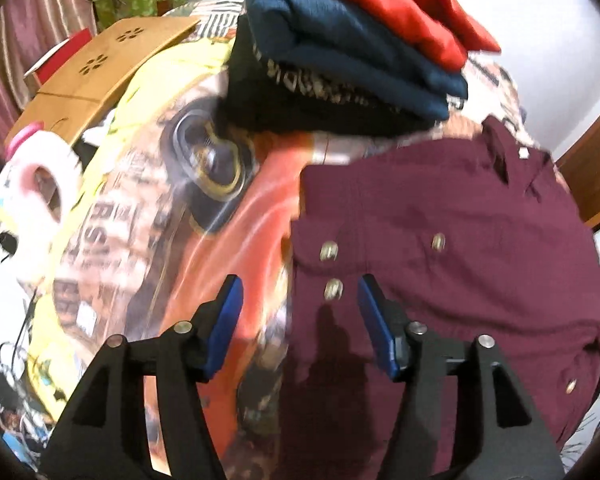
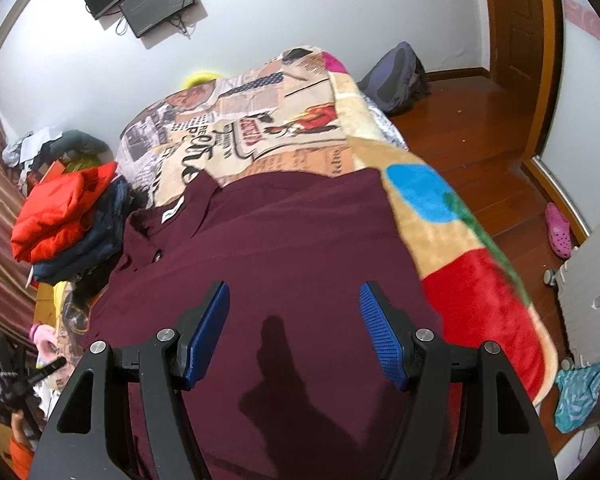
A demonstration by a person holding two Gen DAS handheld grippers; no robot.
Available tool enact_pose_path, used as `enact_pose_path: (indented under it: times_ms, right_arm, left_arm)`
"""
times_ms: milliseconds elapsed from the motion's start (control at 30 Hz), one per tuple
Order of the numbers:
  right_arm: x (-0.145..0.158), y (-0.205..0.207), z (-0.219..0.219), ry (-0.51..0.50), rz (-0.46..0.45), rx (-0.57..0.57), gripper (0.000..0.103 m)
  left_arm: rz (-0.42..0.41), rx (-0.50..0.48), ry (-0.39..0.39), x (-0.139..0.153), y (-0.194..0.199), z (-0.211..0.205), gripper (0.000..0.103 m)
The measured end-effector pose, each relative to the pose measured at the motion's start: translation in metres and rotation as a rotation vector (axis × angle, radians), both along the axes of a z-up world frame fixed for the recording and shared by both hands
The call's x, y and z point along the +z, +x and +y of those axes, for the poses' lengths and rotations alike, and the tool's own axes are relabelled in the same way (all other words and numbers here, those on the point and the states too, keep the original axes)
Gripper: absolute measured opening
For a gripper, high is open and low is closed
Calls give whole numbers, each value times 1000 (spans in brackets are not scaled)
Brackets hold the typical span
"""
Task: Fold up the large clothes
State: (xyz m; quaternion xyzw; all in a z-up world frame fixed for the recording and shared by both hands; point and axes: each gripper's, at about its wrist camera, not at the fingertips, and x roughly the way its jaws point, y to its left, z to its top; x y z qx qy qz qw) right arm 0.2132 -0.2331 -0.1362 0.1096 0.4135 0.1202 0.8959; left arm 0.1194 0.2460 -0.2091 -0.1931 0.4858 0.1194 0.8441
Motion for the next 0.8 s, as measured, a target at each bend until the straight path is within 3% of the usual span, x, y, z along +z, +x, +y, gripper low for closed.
enact_pose_path:
  times_ms: [67,133,267,333,433,600,667,733,800]
  right_arm:
    - [2,5,-6,-7,-6,-8,64]
    - [1,12,-13,8,6,-8,64]
    - [-14,34,-23,28,89,24,64]
    - [-26,46,-25,32,145,50,64]
    - [-44,66,-21,19,221,101,64]
    - [-56,89,-9,-45,229,148,67]
    - [-56,99,-8,-60,210,141,69]
    - [-55,106,-12,-63,201,128,69]
    - [-54,114,-17,-70,197,95,69]
  left_arm:
    - [-14,-29,-69,-9,12,7,67]
    - [42,-42,-143,-30,26,13,67]
    - [116,-85,-275,-73,45,14,67]
    - [112,-84,-344,-85,53,17,70]
    - [103,-122,-351,-91,65,15,75]
    - [81,-151,-415,-94,76,21,76]
    - [60,-142,-434,-93,79,22,71]
    - [45,-142,-445,-90,83,21,55]
    - [33,-143,-449,-88,86,15,48]
